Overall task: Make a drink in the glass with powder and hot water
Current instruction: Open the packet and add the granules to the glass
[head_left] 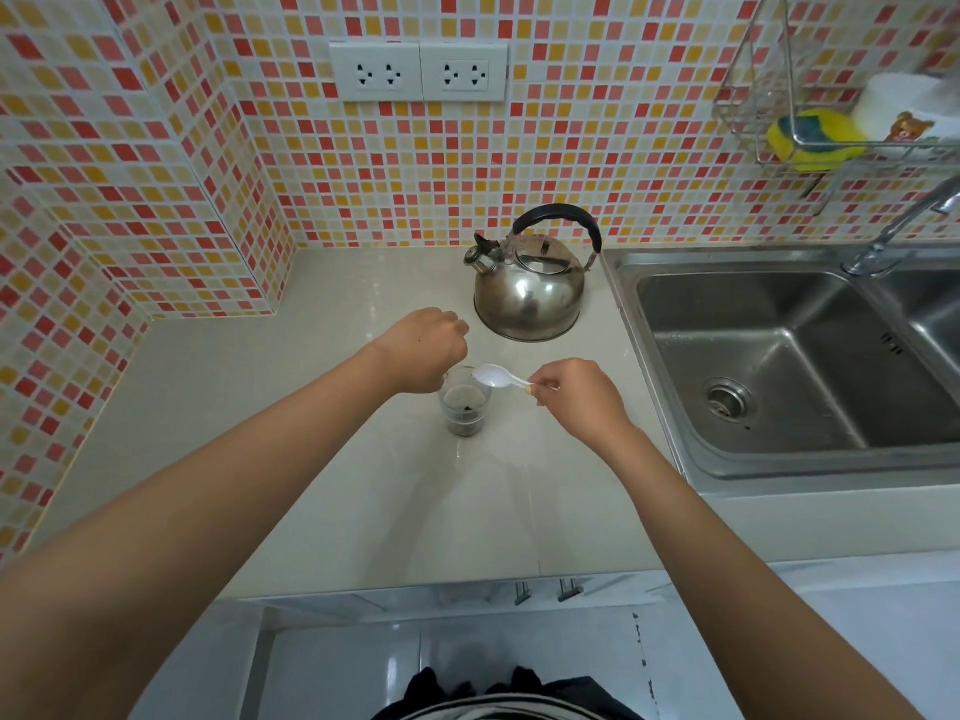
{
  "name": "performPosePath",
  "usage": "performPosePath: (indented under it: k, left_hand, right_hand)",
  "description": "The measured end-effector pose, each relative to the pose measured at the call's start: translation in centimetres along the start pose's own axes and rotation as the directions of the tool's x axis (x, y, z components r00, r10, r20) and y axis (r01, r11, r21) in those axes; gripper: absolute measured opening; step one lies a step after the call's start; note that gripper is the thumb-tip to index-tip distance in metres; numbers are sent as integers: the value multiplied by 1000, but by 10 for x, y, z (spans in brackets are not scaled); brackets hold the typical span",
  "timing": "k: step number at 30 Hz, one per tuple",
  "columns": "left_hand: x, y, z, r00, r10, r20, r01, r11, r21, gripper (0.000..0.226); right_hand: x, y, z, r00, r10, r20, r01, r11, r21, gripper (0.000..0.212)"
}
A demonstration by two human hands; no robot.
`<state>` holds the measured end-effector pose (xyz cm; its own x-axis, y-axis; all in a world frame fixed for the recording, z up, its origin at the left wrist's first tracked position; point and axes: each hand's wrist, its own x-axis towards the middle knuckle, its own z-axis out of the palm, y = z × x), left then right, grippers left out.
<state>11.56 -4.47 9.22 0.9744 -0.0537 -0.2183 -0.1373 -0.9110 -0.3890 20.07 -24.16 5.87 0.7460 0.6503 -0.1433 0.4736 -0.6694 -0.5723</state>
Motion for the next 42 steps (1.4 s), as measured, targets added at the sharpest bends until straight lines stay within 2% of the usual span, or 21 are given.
performPosePath:
  k: [3, 7, 10, 13, 16, 18, 23, 26, 31, 36, 38, 39, 41, 42]
  left_hand:
    - [-3, -3, 1, 1000, -24, -10, 24, 1000, -14, 21]
    - [-6, -3, 4, 999, -42, -17, 41, 999, -17, 22]
    - [-9, -3, 7, 997, -54, -47, 53, 998, -30, 24]
    - [-15, -4, 11, 994, -81, -78, 77, 995, -56, 28]
    - [-21, -5, 19, 991, -114, -73, 108, 991, -81, 36]
    - [-26, -5, 24, 989, -131, -64, 124, 988, -95, 39]
    - [-32, -6, 30, 988, -145, -54, 139, 985, -106, 38]
    - [-34, -7, 31, 986, -155, -54, 149, 984, -102, 37]
    - [-35, -6, 33, 985, -159, -66, 150, 982, -118, 37]
    - [-34, -4, 39, 979, -178, -99, 157, 970, -188, 47]
    - [-37, -3, 42, 966, -228, -126, 183, 939, -293, 57]
    - [-39, -3, 43, 955, -260, -144, 196, 914, -355, 60]
    - [-45, -1, 45, 926, -330, -183, 211, 855, -474, 64]
    - [-48, 1, 45, 907, -370, -199, 215, 816, -537, 65]
  right_hand:
    - [-2, 1, 0, 982, 142, 121, -178, 911, 372, 13]
    - [-5, 5, 1, 942, 179, 284, -325, 697, 639, 7]
    - [-2, 15, 4, 898, 300, 321, -439, 569, 695, 8]
    - [4, 34, 18, 841, 467, 274, -518, 547, 658, 12]
    - [9, 47, 35, 814, 534, 229, -533, 528, 662, 9]
    - [12, 52, 46, 805, 546, 234, -549, 535, 642, 16]
    - [18, 58, 65, 782, 568, 256, -596, 564, 571, 15]
    - [21, 59, 67, 784, 573, 238, -608, 631, 482, 5]
    - [24, 64, 66, 799, 576, 173, -596, 721, 353, 24]
    - [22, 61, 63, 817, 559, 138, -573, 768, 285, 28]
    - [15, 55, 60, 834, 551, 24, -533, 793, 296, 30]
    - [13, 49, 58, 847, 524, -92, -480, 827, 294, 30]
    - [11, 28, 53, 876, 376, -301, -273, 902, 333, 28]
    - [11, 12, 49, 900, 296, -321, -156, 905, 397, 29]
